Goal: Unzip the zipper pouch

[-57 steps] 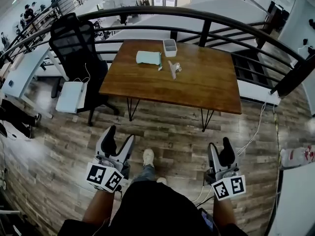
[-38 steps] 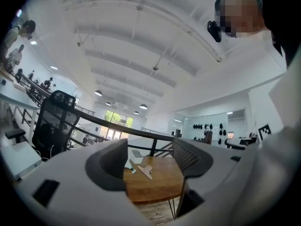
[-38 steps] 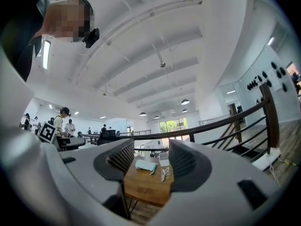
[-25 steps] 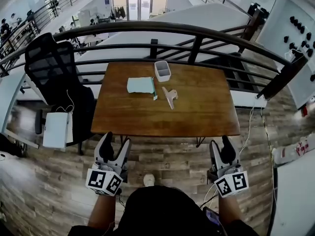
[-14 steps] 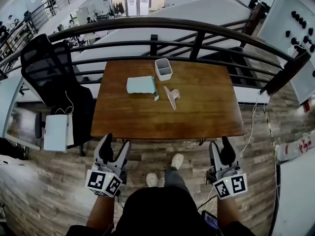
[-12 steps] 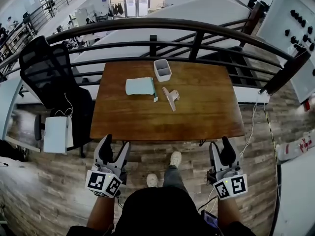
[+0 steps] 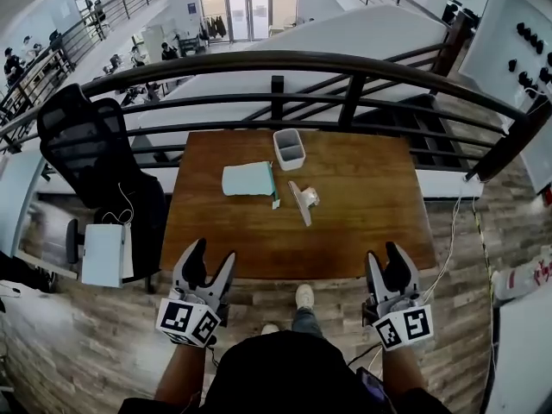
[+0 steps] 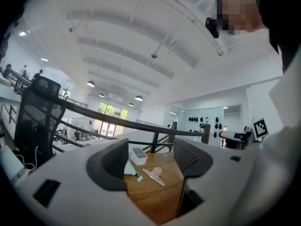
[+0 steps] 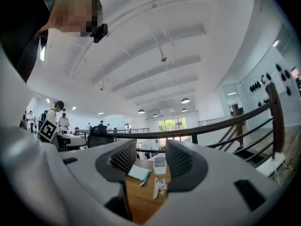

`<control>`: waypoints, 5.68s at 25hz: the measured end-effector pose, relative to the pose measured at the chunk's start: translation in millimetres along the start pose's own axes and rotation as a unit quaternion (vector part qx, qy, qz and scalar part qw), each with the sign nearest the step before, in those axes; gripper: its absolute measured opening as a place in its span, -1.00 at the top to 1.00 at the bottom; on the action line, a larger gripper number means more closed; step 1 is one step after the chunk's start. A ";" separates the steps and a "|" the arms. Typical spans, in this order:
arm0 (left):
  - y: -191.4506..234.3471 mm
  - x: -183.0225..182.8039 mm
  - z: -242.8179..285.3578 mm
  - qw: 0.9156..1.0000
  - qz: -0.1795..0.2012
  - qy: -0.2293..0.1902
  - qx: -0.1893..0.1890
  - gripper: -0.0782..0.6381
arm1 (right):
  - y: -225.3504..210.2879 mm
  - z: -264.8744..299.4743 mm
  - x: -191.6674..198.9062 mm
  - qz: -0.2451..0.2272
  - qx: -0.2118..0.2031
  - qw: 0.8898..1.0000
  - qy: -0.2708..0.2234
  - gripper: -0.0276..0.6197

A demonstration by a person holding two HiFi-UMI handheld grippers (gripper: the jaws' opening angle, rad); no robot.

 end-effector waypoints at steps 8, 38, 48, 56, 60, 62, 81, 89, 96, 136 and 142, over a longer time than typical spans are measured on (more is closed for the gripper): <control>22.2 2.1 69.9 1.000 0.003 0.015 -0.013 -0.07 | -29.6 84.4 -1.2 -0.004 -0.035 0.999 0.008 0.36; 112.6 183.2 289.3 0.952 -0.051 0.294 -0.068 0.02 | -151.0 208.9 69.0 0.015 -0.046 0.991 0.124 0.44; 144.1 248.6 311.1 0.912 -0.072 0.392 -0.094 0.05 | -172.4 193.7 87.4 0.014 0.003 0.986 0.167 0.45; 152.8 262.7 311.3 0.898 -0.060 0.420 -0.119 0.23 | -176.2 197.5 85.4 0.014 0.008 0.986 0.168 0.46; 151.4 263.2 312.0 0.899 -0.059 0.420 -0.108 0.37 | -163.2 198.6 92.6 0.005 -0.004 0.983 0.182 0.49; 147.1 264.0 308.6 0.896 -0.060 0.429 -0.103 0.47 | -153.4 197.4 93.1 -0.003 -0.015 0.983 0.184 0.50; 71.7 216.4 241.2 0.902 -0.077 0.424 0.022 0.57 | -85.0 177.5 63.5 0.002 -0.052 0.987 0.150 0.55; 22.8 178.9 223.4 0.904 -0.085 0.401 0.124 0.58 | -74.4 164.6 60.1 0.015 -0.045 0.989 0.141 0.57; 0.4 132.5 232.9 0.903 -0.049 0.378 0.199 0.58 | -60.7 166.5 72.1 0.012 -0.060 0.986 0.155 0.57; -6.6 130.1 183.6 0.834 0.024 0.412 0.367 0.53 | 43.1 188.3 190.2 -0.391 -0.432 0.757 0.295 0.66; 3.7 112.0 193.9 0.841 0.108 0.422 0.319 0.44 | 33.3 188.2 167.2 -0.340 -0.381 0.794 0.330 0.69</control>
Point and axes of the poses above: the fingertips, and each gripper's own axes: z forward along the fingers, y to its left, x out of its underside, the point moved 3 cm from there along -z, backward along the fingers, and after that the axes turned 13 degrees about x, right-handed, at the moved point
